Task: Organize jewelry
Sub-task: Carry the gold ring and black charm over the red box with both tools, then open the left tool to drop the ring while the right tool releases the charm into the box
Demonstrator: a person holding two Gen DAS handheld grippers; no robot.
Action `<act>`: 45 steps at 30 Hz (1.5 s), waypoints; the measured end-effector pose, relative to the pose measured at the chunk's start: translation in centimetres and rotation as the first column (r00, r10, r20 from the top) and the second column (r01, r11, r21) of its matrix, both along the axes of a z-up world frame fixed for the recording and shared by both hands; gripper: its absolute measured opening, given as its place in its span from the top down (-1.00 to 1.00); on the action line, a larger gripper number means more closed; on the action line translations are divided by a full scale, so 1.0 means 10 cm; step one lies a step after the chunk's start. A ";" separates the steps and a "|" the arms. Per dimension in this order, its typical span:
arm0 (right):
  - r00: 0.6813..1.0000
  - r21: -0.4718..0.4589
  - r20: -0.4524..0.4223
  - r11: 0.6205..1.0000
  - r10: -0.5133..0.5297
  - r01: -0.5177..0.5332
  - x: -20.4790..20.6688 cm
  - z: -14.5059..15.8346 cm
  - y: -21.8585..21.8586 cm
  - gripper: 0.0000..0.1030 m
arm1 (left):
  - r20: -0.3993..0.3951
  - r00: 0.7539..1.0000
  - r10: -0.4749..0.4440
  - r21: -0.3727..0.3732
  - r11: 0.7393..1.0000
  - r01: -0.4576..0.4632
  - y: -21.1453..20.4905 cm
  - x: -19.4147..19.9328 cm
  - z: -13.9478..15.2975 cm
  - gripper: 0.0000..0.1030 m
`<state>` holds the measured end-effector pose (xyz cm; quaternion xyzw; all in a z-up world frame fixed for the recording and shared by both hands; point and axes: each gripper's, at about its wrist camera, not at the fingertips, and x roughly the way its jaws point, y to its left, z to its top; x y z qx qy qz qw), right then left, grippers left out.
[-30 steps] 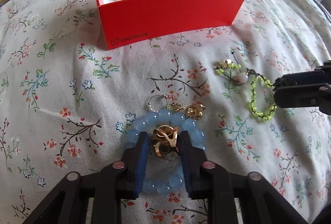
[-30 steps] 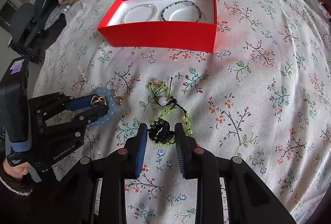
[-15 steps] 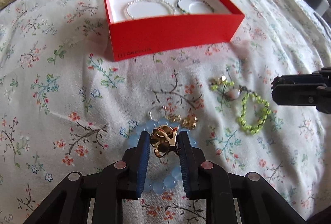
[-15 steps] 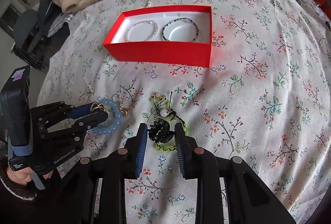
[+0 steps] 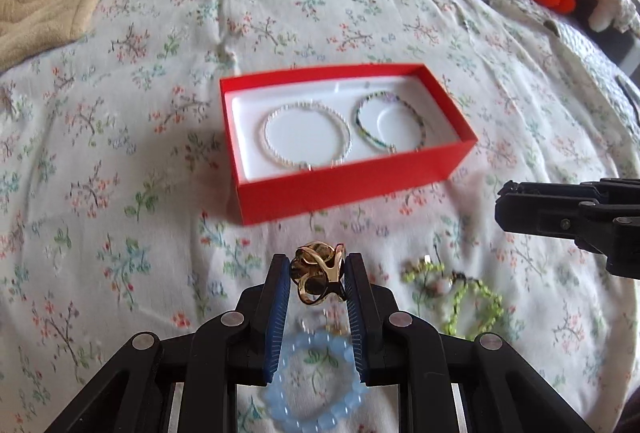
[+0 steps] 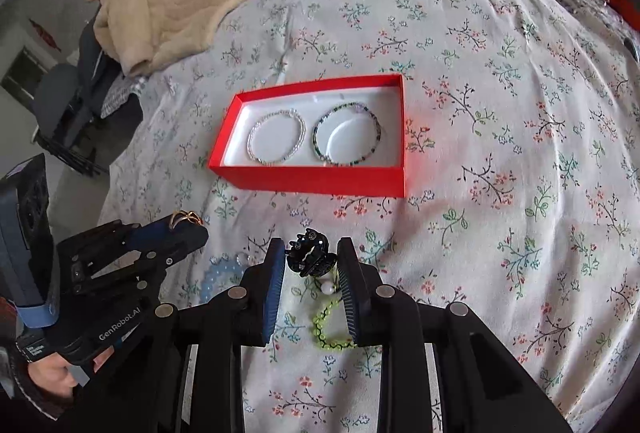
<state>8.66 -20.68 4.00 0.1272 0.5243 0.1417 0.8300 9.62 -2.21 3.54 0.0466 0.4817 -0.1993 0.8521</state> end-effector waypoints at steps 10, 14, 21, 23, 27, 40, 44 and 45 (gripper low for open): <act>0.996 0.020 0.064 0.998 -0.061 0.060 0.43 -0.09 -0.11 0.44 | 0.059 0.997 0.041 -0.052 0.998 -0.038 -0.18 0.42 -0.03 0.56; 0.994 0.019 0.078 0.997 -0.072 0.071 0.54 -0.18 -0.12 0.44 | 0.071 0.996 0.055 -0.042 0.998 -0.052 -0.22 0.55 -0.10 0.56; 0.994 0.023 0.066 0.996 -0.087 0.086 0.66 -0.32 -0.17 0.44 | 0.063 0.995 0.077 -0.035 0.997 -0.074 -0.21 0.71 -0.23 0.56; 0.994 0.025 0.064 0.996 -0.087 0.086 0.66 -0.34 -0.18 0.43 | 0.057 0.995 0.082 -0.038 0.996 -0.080 -0.20 0.73 -0.26 0.56; 0.994 0.041 0.063 0.995 -0.090 0.088 0.65 -0.34 -0.20 0.42 | 0.055 0.995 0.086 -0.038 0.996 -0.084 -0.19 0.75 -0.28 0.54; 0.992 0.015 0.089 0.996 -0.086 0.085 0.44 -0.11 -0.25 0.02 | 0.111 0.992 0.057 0.021 0.998 -0.060 -0.21 0.48 -0.08 -0.41; 0.993 -0.025 0.087 0.996 -0.081 0.084 0.31 -0.06 -0.27 -0.08 | 0.120 0.992 0.043 0.063 0.997 -0.051 -0.20 0.29 -0.04 -0.62; 0.993 -0.035 0.087 0.996 -0.082 0.085 0.28 -0.04 -0.28 -0.12 | 0.123 0.992 0.038 0.078 0.996 -0.047 -0.20 0.24 -0.03 -0.64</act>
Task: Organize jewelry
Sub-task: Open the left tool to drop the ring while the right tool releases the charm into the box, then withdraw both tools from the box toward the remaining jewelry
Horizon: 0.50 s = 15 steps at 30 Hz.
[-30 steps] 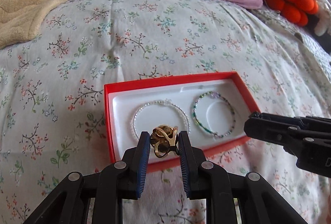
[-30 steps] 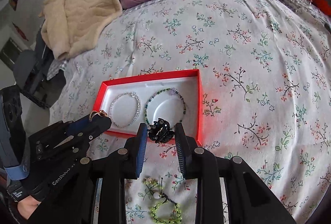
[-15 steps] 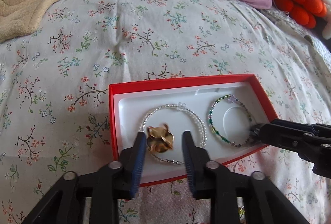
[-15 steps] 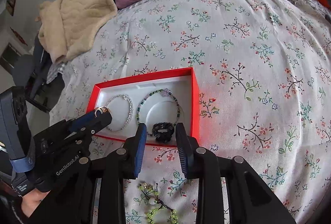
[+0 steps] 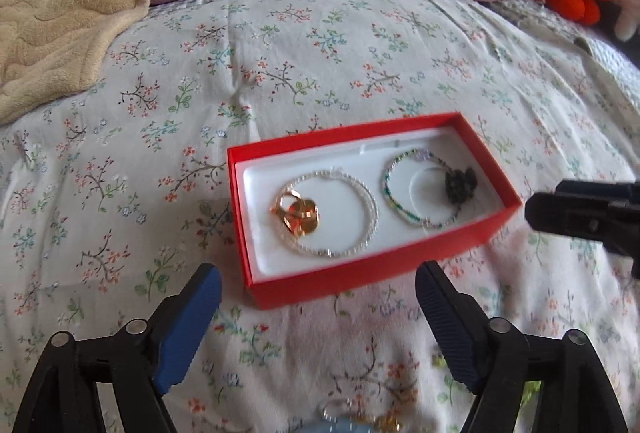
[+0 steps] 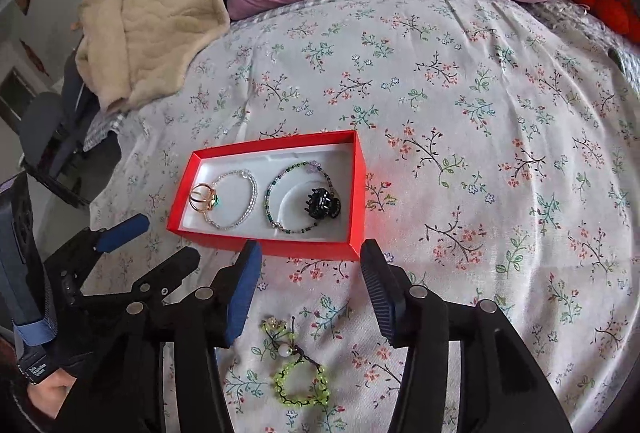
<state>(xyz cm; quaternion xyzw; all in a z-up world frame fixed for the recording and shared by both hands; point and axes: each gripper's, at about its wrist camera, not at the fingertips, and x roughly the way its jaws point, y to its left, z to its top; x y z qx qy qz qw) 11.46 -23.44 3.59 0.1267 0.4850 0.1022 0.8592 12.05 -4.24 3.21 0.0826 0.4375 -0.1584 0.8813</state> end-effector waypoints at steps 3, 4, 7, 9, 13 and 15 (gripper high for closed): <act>1.000 -0.026 -0.003 1.000 -0.005 0.005 -0.12 0.03 -0.03 -0.22 | 0.007 1.000 -0.011 0.044 0.999 0.010 0.02 -0.15 0.02 -0.73; 1.000 -0.035 -0.003 0.999 -0.006 0.006 -0.16 0.05 -0.04 -0.24 | 0.007 1.000 -0.011 0.052 0.999 0.011 0.02 -0.20 0.02 -0.76; 1.000 -0.059 -0.014 0.998 -0.012 0.011 -0.29 0.06 -0.06 -0.29 | -0.013 1.000 -0.015 0.060 0.998 0.015 0.07 -0.33 0.02 -0.79; 0.999 -0.070 -0.030 0.997 -0.019 0.017 -0.38 0.05 -0.07 -0.32 | -0.036 0.999 -0.009 0.057 0.998 0.011 0.11 -0.41 0.02 -0.81; 0.997 -0.070 -0.074 0.997 -0.027 0.021 -0.57 -0.02 -0.12 -0.36 | -0.080 0.997 -0.009 0.045 0.999 0.013 0.20 -0.54 -0.01 -0.85; 0.996 -0.076 -0.086 0.997 -0.021 0.014 -0.66 -0.04 -0.13 -0.37 | -0.096 0.995 -0.013 0.042 0.999 0.018 0.25 -0.59 -0.04 -0.86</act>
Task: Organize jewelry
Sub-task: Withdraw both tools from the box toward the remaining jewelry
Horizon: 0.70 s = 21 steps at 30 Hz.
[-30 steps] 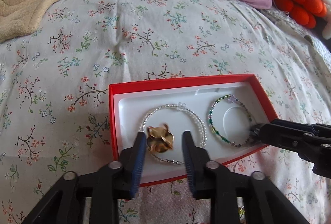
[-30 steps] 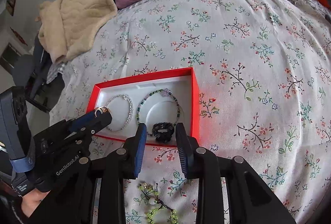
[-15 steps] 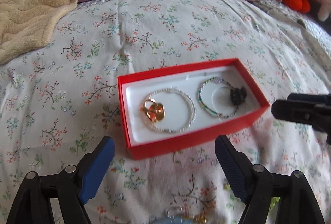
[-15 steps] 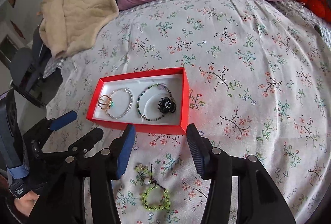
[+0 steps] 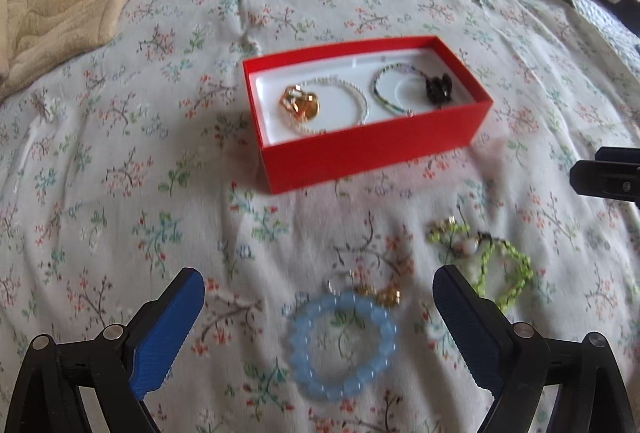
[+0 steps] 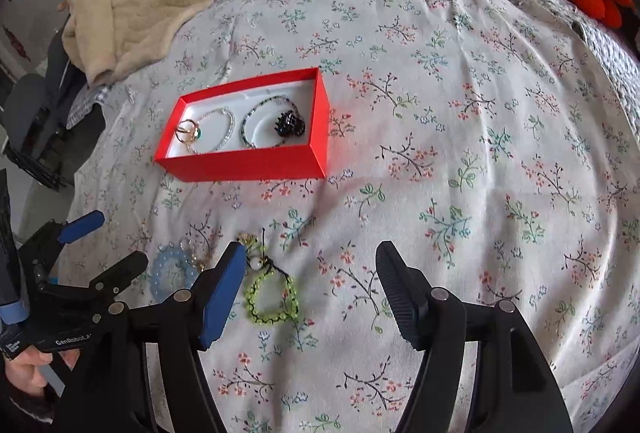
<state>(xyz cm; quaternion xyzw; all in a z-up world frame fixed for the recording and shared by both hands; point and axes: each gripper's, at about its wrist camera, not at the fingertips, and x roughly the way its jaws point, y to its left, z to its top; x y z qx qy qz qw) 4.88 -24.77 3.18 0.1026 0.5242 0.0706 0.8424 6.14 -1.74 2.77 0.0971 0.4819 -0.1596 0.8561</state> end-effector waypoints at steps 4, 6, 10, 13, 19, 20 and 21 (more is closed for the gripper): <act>1.000 -0.055 -0.005 0.998 0.019 -0.019 -0.15 -0.02 -0.02 -0.37 | -0.026 1.000 -0.004 0.002 1.000 0.004 0.11 -0.09 -0.09 -0.86; 0.999 -0.074 -0.009 0.997 0.034 -0.034 -0.22 -0.05 -0.02 -0.37 | -0.036 0.999 -0.003 0.007 1.000 0.004 0.17 -0.12 -0.13 -0.86; 0.999 -0.100 -0.016 0.994 0.032 -0.033 -0.31 -0.12 -0.05 -0.37 | -0.049 0.999 0.009 0.020 1.000 -0.008 0.33 -0.17 -0.24 -0.86; 0.999 -0.085 -0.032 0.996 0.007 -0.010 -0.34 -0.20 -0.11 -0.37 | -0.075 0.997 0.026 0.017 1.000 -0.025 0.45 -0.16 -0.35 -0.86; 0.995 -0.070 -0.089 0.997 -0.038 0.032 -0.32 -0.42 -0.16 -0.37 | -0.118 0.992 0.034 -0.021 0.999 -0.037 0.53 -0.12 -0.44 -0.86; 0.995 -0.068 -0.092 0.997 -0.037 0.031 -0.32 -0.44 -0.14 -0.37 | -0.118 0.993 0.030 -0.026 0.999 -0.033 0.51 -0.12 -0.44 -0.85; 0.995 -0.067 -0.094 0.997 -0.033 0.027 -0.31 -0.46 -0.12 -0.37 | -0.117 0.993 0.025 -0.031 0.999 -0.029 0.50 -0.12 -0.45 -0.83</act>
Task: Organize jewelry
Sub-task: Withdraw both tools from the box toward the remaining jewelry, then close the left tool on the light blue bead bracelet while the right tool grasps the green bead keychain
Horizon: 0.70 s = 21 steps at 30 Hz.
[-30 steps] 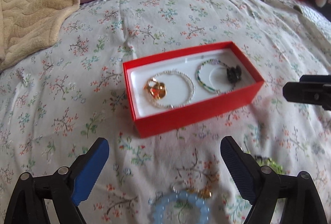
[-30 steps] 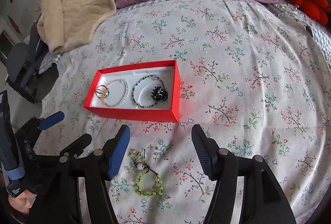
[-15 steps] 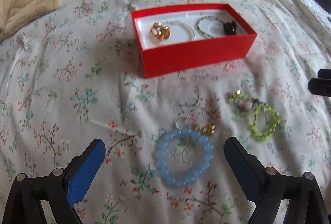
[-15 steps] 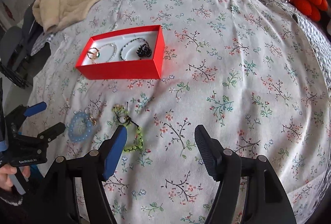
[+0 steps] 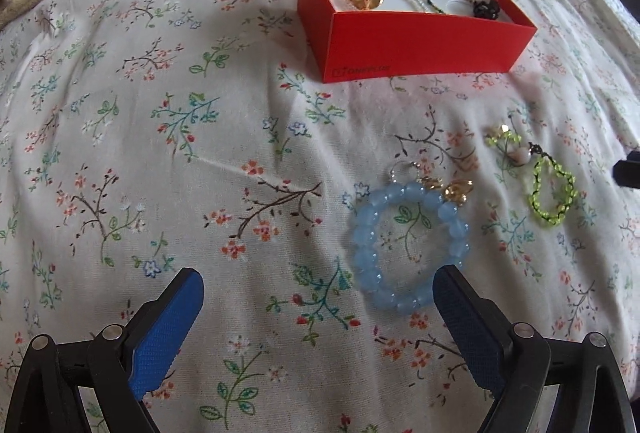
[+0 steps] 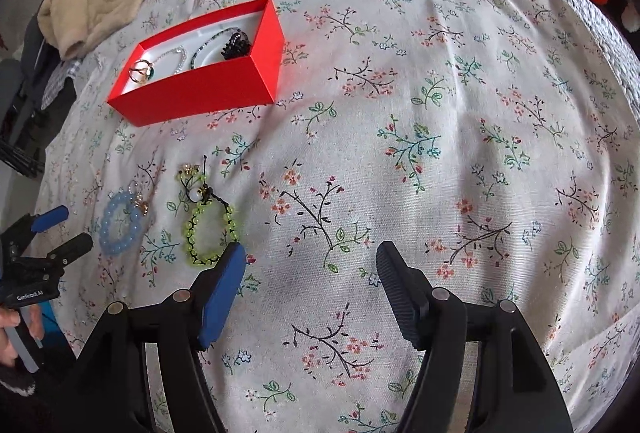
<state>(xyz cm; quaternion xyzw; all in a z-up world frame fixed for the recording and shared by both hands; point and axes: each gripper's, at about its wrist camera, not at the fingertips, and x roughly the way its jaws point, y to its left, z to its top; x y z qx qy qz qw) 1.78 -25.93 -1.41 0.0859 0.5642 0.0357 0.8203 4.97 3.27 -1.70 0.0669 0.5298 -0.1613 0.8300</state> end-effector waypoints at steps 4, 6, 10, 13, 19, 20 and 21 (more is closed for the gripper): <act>0.999 -0.007 -0.003 0.999 0.033 -0.033 0.01 -0.06 0.17 -0.37 | -0.014 1.000 0.004 -0.020 1.000 -0.005 -0.04 0.02 -0.06 -0.52; 0.999 -0.017 -0.009 0.999 0.043 -0.044 0.02 -0.10 0.26 -0.37 | -0.039 0.999 0.005 -0.029 1.000 -0.006 -0.08 0.03 -0.12 -0.40; 0.997 -0.029 -0.031 0.997 0.077 -0.078 0.06 -0.20 0.45 -0.37 | -0.026 1.000 -0.003 0.002 1.000 0.003 -0.17 0.02 -0.15 -0.07; 0.996 -0.064 -0.018 0.994 0.082 -0.083 0.10 -0.23 0.54 -0.37 | -0.019 1.000 -0.005 0.024 1.000 0.005 -0.21 0.03 -0.17 0.12; 0.998 -0.117 0.000 0.991 0.066 -0.065 0.18 -0.27 0.61 -0.04 | -0.001 1.000 -0.015 0.082 0.997 0.015 -0.26 0.04 -0.19 0.37; 0.998 -0.133 0.004 0.989 0.067 -0.066 0.19 -0.27 0.63 0.06 | 0.001 1.000 -0.016 0.087 0.996 0.016 -0.26 0.03 -0.19 0.39; 0.998 -0.146 0.007 0.987 0.069 -0.067 0.20 -0.27 0.64 0.10 | 0.003 1.000 -0.016 0.092 0.996 0.015 -0.26 0.03 -0.19 0.46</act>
